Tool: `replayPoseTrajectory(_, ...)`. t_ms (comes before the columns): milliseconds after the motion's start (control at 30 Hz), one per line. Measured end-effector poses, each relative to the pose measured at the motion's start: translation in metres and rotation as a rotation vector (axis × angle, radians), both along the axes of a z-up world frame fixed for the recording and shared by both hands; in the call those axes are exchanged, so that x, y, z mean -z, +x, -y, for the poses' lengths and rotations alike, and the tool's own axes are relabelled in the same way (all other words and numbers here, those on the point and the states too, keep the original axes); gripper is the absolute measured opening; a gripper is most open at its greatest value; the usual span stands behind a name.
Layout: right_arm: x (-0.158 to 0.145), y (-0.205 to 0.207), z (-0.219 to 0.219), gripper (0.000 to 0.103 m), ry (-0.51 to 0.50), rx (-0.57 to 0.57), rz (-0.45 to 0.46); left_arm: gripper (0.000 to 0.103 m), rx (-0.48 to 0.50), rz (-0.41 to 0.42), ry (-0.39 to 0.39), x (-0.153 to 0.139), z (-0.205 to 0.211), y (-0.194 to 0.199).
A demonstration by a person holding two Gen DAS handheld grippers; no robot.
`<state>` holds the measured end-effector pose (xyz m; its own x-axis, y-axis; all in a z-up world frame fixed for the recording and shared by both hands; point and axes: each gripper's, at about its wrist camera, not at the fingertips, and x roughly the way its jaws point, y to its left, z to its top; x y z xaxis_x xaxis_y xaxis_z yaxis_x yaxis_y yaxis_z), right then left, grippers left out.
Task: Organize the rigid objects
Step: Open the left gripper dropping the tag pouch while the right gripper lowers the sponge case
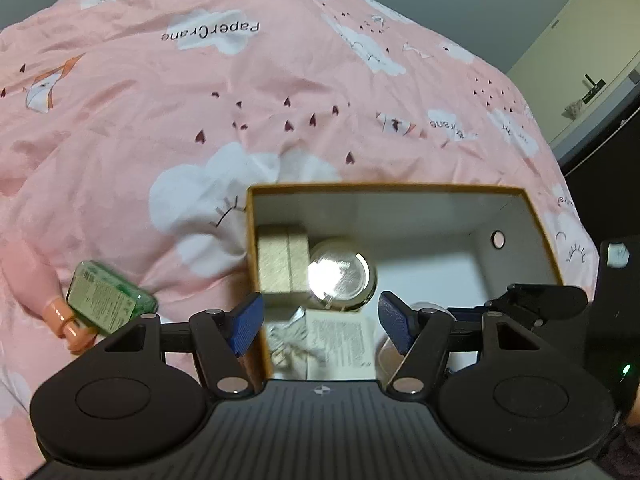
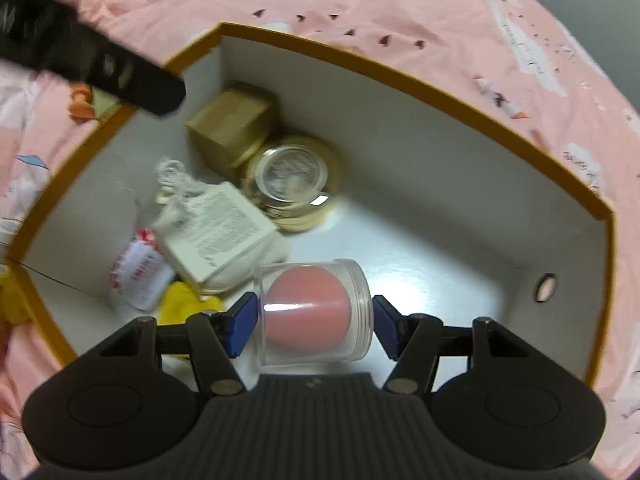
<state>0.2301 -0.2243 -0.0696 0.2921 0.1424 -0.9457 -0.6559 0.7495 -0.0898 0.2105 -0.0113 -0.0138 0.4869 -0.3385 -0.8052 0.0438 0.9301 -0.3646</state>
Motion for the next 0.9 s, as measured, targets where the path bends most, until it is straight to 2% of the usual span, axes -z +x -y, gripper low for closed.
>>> replayPoseTrajectory(200,0.003,0.004,-0.016,0.061,0.069,0.009,-0.037,0.074,-0.003,-0.022,-0.026,0.01,-0.007,-0.003)
replayPoseTrajectory(433,-0.006,0.0,-0.017,0.061,0.014,-0.068,0.024,0.075,-0.014,0.008,-0.027,0.01,-0.013,-0.001)
replayPoseTrajectory(567,-0.009,-0.004,-0.018,0.061,-0.009,-0.211,0.032,0.075,-0.008,0.023,-0.002,0.009,-0.013,-0.003)
replayPoseTrajectory(767,0.002,-0.021,-0.036,0.061,-0.167,-0.554,0.084,0.075,0.0,0.02,0.012,0.012,-0.016,-0.008)
replayPoseTrajectory(900,0.006,-0.02,-0.044,0.061,-0.2,-0.642,0.084,0.075,0.014,0.027,0.012,0.015,-0.018,-0.012)
